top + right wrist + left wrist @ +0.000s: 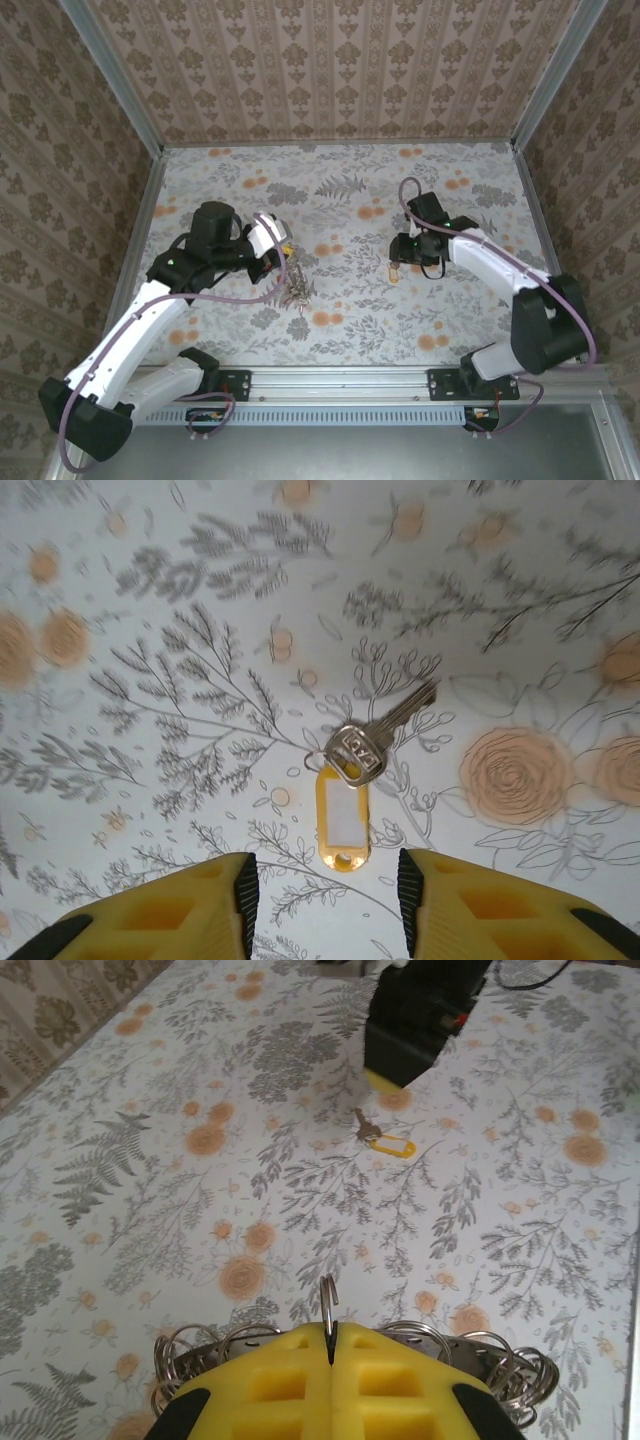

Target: Put the keys on the keyring

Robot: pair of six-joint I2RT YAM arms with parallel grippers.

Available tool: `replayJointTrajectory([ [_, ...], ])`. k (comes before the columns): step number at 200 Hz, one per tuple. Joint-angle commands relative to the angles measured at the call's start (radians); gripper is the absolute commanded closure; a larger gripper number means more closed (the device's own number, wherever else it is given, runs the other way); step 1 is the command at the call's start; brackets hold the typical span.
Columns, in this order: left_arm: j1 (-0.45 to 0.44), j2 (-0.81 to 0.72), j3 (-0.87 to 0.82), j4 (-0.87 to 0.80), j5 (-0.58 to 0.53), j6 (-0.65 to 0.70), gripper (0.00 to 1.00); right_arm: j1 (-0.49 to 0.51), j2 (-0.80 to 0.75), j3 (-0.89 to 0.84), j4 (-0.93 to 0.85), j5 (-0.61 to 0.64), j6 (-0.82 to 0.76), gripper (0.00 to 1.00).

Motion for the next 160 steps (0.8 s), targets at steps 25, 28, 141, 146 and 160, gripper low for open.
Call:
replayJointTrajectory([
  [25, 0.005, -0.02, -0.031, 0.07, 0.12, -0.019, 1.0, 0.021, 0.151, 0.161, -0.214, 0.004, 0.321, 0.46],
  [28, 0.005, -0.018, -0.032, 0.071, 0.121, -0.02, 1.0, 0.029, 0.155, 0.163, -0.214, 0.009, 0.356, 0.46],
  [141, 0.005, -0.085, -0.132, 0.082, 0.125, -0.078, 1.0, 0.155, 0.33, 0.201, -0.165, 0.247, 0.539, 0.59],
  [146, 0.005, -0.089, -0.135, 0.084, 0.125, -0.081, 1.0, 0.158, 0.335, 0.206, -0.165, 0.249, 0.539, 0.59],
  [160, 0.004, -0.096, -0.141, 0.08, 0.125, -0.085, 1.0, 0.166, 0.345, 0.224, -0.168, 0.257, 0.532, 0.6],
])
